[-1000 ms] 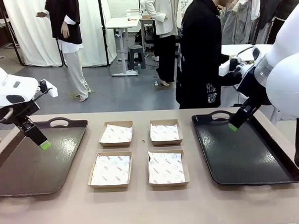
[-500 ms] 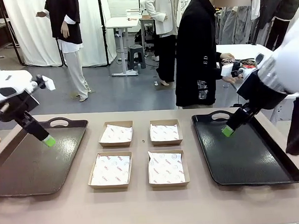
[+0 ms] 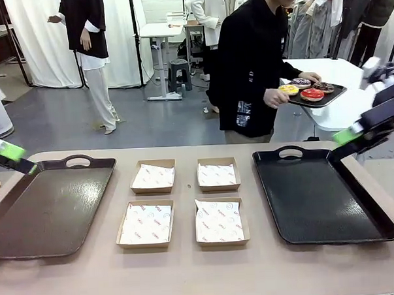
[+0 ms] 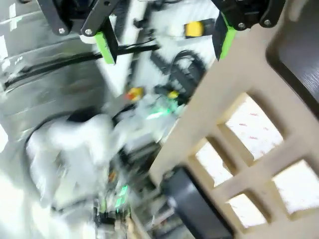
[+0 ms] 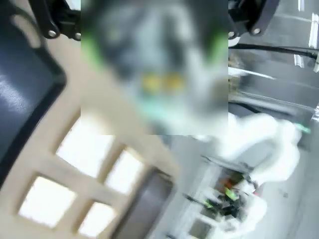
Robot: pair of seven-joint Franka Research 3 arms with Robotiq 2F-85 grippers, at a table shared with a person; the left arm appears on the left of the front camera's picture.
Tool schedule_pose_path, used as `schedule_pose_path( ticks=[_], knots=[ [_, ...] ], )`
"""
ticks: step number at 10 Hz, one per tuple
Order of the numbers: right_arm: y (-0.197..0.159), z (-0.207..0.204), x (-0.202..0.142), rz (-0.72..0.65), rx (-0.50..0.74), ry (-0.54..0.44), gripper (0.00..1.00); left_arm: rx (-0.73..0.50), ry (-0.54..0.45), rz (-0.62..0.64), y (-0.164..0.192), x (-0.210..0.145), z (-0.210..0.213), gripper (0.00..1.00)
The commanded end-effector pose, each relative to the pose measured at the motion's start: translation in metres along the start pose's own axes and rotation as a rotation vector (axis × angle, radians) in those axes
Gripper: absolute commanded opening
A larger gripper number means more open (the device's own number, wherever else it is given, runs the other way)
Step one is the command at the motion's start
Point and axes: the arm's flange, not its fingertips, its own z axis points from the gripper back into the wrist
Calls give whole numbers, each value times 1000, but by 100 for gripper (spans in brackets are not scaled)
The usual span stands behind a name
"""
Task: Individually package the donuts and arrange them on the tray.
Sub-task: Pick up one Paper togo box.
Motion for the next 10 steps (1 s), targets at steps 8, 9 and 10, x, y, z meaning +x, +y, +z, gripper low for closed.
schedule_pose_path(
  ticks=[8, 9, 10],
  knots=[
    [-91, 115, -33, -467, 95, -353, 100, -46, -263, 478, 98, -27, 94, 100],
    [-101, 127, -41, -504, 101, -393, 100, -50, -276, 481, 102, -36, 98, 100],
    [-110, 134, -49, -538, 104, -420, 100, -50, -283, 481, 102, -45, 102, 100]
  ],
)
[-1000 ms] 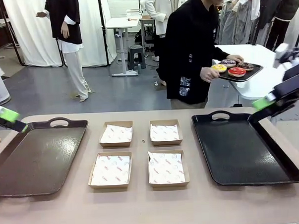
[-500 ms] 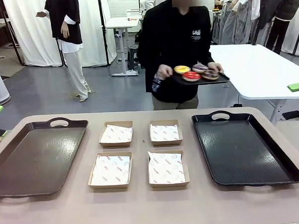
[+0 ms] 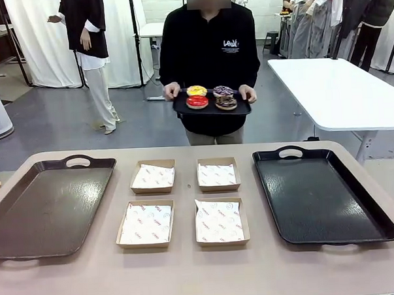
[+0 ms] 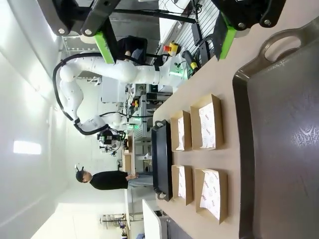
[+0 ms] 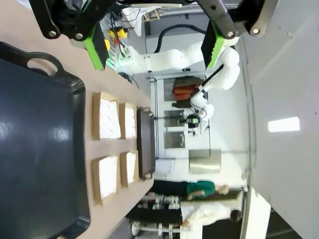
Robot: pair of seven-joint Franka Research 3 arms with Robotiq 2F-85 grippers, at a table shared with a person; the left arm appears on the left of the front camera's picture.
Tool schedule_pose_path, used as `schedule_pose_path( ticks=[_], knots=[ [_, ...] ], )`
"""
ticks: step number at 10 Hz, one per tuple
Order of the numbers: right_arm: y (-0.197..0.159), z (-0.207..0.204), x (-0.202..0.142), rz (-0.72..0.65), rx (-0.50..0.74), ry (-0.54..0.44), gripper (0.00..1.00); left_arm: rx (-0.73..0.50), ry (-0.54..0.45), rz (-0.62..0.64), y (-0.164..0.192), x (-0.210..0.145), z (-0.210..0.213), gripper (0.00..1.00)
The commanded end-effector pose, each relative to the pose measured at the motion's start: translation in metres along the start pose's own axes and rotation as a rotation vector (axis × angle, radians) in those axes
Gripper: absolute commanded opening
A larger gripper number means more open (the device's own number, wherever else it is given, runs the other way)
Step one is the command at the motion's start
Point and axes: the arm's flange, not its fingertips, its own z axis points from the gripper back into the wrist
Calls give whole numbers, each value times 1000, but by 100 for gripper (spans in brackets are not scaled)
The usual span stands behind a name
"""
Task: Individually package the donuts and arrange them on the tray.
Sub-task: Pick up one Paper togo box.
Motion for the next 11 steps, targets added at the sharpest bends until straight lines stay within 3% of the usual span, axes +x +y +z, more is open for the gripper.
schedule_pose_path(
  ticks=[1, 2, 3, 11],
  knots=[
    [-8, 7, 8, -58, 21, -39, 100, -22, -19, -10, 0, -7, 3, 100],
    [-8, 1, 6, -107, -82, 52, 100, -11, -4, -44, -7, -7, 1, 100],
    [-9, 7, -1, -24, 1, -19, 100, -3, -11, 5, 2, -3, 5, 100],
    [-9, 7, -1, -24, 1, -19, 100, -3, -11, 5, 2, -3, 5, 100]
  ],
)
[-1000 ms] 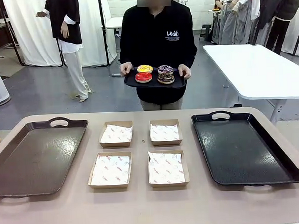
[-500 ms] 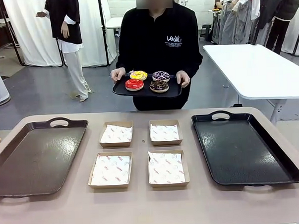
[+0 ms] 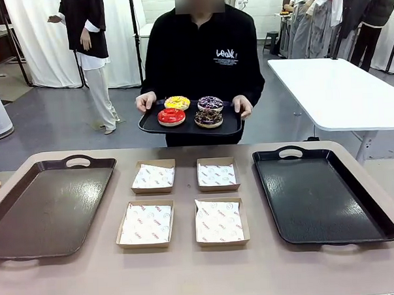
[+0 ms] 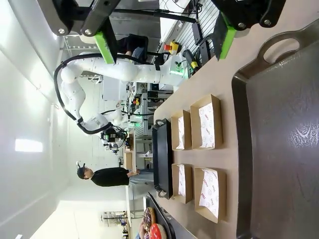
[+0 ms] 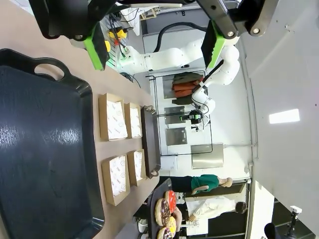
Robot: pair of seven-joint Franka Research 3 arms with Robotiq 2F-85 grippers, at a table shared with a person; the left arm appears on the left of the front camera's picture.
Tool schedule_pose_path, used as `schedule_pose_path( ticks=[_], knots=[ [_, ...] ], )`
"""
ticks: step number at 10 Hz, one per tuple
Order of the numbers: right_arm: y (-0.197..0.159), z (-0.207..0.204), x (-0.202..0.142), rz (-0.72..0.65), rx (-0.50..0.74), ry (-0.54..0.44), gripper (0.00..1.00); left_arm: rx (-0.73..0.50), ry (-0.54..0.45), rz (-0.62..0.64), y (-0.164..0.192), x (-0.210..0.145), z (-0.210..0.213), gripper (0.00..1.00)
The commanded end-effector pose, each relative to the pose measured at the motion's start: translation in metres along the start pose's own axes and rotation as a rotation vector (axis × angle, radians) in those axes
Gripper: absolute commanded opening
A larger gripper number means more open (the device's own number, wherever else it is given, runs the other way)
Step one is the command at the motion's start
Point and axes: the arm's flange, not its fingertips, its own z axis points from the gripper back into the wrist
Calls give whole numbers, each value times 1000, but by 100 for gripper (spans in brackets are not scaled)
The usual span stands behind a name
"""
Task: Individually package the donuts and arrange them on the tray.
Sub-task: Pick up one Paper togo box.
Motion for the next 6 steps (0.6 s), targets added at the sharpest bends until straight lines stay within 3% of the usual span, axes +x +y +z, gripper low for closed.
schedule_pose_path(
  ticks=[1, 6],
  knots=[
    [2, 0, 0, 13, 18, -12, 100, 0, -6, 5, 0, 0, 1, 100],
    [2, 0, 0, 13, 18, -12, 100, 0, -6, 5, 0, 0, 1, 100]
  ],
)
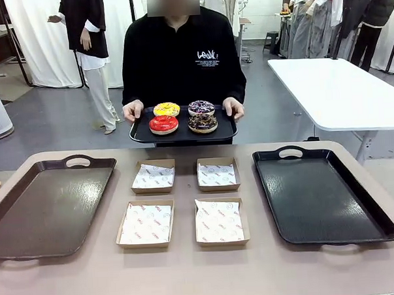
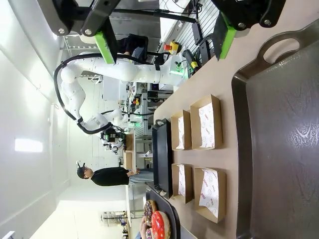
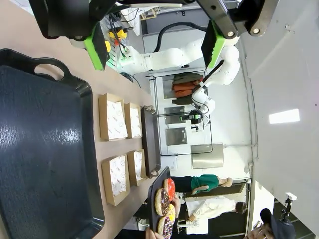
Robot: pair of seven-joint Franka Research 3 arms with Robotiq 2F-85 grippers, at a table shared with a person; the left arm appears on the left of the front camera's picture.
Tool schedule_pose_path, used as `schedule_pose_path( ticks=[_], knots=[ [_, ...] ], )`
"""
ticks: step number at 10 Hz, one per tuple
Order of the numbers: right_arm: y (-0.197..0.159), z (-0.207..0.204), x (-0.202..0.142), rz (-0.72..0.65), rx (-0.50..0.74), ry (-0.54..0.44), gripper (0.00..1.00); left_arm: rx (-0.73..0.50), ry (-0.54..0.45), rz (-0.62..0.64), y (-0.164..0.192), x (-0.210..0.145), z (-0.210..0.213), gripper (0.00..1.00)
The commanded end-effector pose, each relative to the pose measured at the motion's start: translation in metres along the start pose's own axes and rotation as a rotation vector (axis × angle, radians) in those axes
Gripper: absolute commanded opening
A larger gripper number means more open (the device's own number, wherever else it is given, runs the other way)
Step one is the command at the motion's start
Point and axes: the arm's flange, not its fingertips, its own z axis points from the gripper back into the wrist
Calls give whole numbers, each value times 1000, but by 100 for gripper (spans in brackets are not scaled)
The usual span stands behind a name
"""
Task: Individually package the donuts and arrange them on the tray.
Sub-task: Pick up one Paper togo box.
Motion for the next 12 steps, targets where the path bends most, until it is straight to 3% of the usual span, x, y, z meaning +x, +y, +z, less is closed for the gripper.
schedule_pose_path(
  ticks=[1, 12],
  knots=[
    [2, 0, 0, 12, 18, -12, 100, 0, -5, 5, 0, 0, 1, 100],
    [2, 0, 0, 12, 18, -12, 100, 0, -5, 5, 0, 0, 1, 100]
  ],
)
